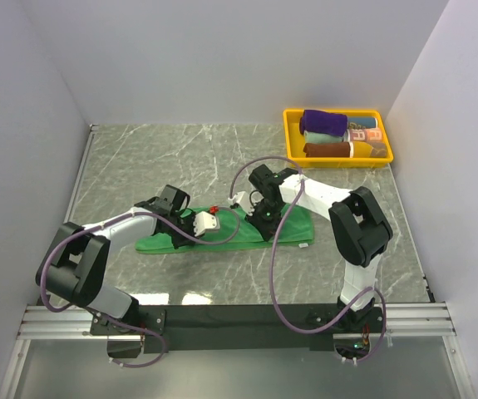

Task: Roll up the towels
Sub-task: Fold the towel

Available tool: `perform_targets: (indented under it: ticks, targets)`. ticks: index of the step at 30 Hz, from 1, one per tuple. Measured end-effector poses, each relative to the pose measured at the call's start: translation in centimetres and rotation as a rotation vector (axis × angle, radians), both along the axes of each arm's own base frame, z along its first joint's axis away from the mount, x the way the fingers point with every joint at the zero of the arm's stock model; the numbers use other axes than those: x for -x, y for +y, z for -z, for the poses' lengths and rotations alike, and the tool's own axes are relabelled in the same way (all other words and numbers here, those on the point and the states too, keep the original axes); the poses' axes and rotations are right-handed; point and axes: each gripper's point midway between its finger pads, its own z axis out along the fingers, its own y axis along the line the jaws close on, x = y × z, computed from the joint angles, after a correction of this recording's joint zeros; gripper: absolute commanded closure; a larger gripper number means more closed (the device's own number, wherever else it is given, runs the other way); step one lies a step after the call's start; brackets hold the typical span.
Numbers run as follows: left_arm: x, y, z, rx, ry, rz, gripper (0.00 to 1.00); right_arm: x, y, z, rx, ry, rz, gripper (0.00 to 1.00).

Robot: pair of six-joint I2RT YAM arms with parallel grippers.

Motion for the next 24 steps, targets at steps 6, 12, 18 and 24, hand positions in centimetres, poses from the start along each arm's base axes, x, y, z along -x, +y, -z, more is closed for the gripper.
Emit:
perform_targets:
  ticks: [6,12,18,24]
  targets:
    - [0.0,0.0,0.0,-0.002,0.001,-0.001,0.95,0.3,0.0,0.0,-0.011,0.011,-0.028,1.00]
    - [0.2,0.0,-0.1,-0.004,0.011,0.000,0.99,0.4,-0.2,0.0,-0.007,0.011,-0.047,1.00]
    - [0.6,0.2,-0.3,-0.012,0.035,-0.002,0.99,0.4,-0.4,0.0,-0.001,0.010,-0.053,1.00]
    - [0.8,0.3,-1.3,-0.006,0.022,-0.002,0.99,0.4,-0.4,0.0,0.001,0.009,-0.055,1.00]
